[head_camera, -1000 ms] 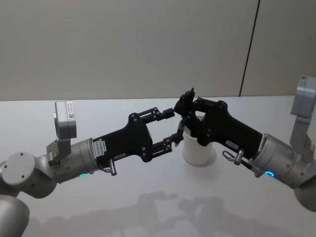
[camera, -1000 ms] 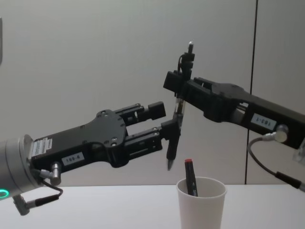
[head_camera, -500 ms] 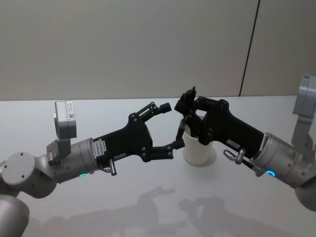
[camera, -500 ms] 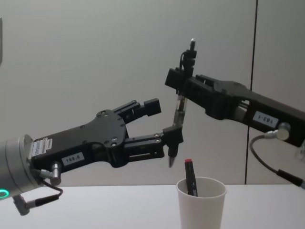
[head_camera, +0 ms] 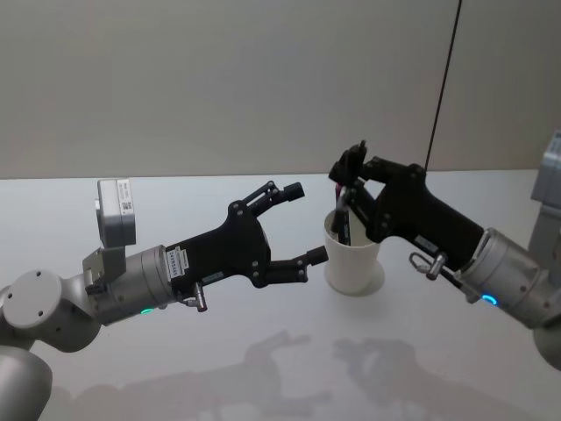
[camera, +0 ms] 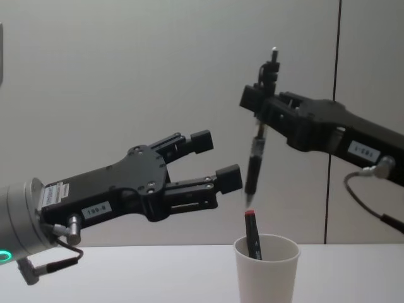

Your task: Place the pen into the pen holder.

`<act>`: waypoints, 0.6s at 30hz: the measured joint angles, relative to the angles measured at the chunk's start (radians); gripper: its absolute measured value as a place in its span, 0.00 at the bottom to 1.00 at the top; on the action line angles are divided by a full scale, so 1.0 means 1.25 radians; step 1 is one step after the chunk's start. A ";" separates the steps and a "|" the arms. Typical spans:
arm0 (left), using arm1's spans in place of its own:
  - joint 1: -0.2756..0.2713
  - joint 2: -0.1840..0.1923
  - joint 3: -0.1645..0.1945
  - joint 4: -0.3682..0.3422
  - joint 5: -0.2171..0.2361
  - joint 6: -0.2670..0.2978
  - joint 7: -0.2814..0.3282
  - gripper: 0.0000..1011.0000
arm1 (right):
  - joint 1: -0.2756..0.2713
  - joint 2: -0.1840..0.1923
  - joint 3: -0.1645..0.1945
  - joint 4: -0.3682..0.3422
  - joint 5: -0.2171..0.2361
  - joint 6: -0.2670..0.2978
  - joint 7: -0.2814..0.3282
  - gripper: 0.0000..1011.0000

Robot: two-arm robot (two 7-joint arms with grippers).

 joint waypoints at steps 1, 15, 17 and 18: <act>0.000 0.000 0.000 0.000 0.000 0.000 0.000 0.99 | 0.000 0.001 0.001 0.000 -0.003 -0.003 -0.006 0.15; 0.000 0.000 0.000 0.000 0.000 0.000 0.000 0.99 | 0.002 0.006 0.014 0.016 -0.071 -0.067 -0.141 0.15; 0.000 0.000 0.000 0.000 0.000 0.000 0.000 0.99 | 0.004 0.004 0.014 0.024 -0.085 -0.076 -0.166 0.15; 0.000 0.000 0.000 0.000 0.000 0.000 0.000 0.99 | 0.005 0.003 0.014 0.027 -0.092 -0.079 -0.177 0.15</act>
